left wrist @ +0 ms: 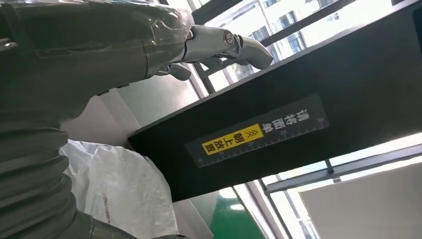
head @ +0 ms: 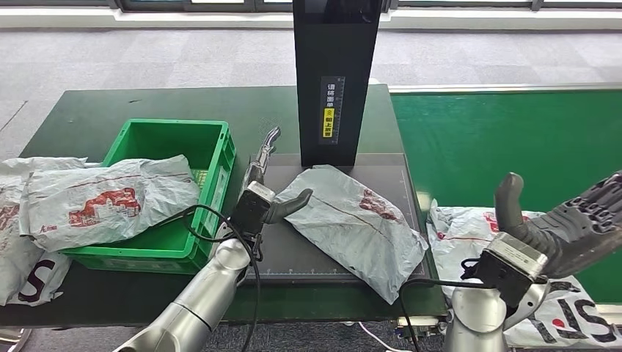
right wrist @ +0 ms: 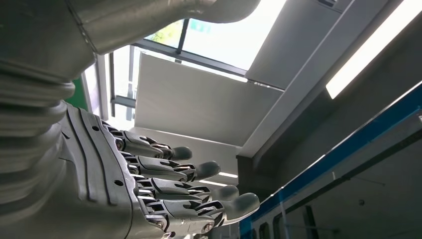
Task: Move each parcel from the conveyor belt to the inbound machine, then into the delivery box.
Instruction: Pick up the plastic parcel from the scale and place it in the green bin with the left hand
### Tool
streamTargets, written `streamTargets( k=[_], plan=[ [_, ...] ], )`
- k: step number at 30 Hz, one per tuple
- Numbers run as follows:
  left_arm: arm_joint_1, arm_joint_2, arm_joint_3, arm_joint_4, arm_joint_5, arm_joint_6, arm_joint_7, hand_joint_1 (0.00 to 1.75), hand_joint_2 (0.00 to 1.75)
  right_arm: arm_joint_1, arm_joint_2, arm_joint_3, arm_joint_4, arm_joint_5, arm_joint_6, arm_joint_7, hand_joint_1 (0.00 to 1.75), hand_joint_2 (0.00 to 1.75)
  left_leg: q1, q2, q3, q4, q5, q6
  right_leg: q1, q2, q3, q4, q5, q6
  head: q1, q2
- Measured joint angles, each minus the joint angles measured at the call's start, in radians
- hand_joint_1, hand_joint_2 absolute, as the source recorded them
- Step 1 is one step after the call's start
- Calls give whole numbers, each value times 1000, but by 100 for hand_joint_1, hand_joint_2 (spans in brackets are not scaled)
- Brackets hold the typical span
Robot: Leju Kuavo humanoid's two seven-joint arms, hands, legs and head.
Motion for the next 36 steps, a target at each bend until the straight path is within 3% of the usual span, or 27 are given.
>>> streamTargets(
  k=[5,12,24,36],
  plan=[
    [-65,-40,-20,196,-146,147,65,0,175,-1,0,0,12,-11,0,-4,0,175,0,0,0,0,0,0,0,0,0,0,0,0,0,0],
    [-94,-71,-63,350,-246,153,186,0,175,-3,-2,0,31,-14,0,-4,0,175,0,0,0,0,0,0,0,0,0,0,0,0,0,0],
    [-104,-83,-188,395,-270,102,320,0,175,-4,-2,0,52,-18,0,-5,0,175,0,0,0,0,0,0,0,0,0,0,0,0,0,0],
    [-104,-85,-253,404,-265,95,339,0,175,-5,-2,0,59,-17,0,-5,0,175,0,0,-1,0,0,0,0,0,0,0,0,0,0,0]
  ],
)
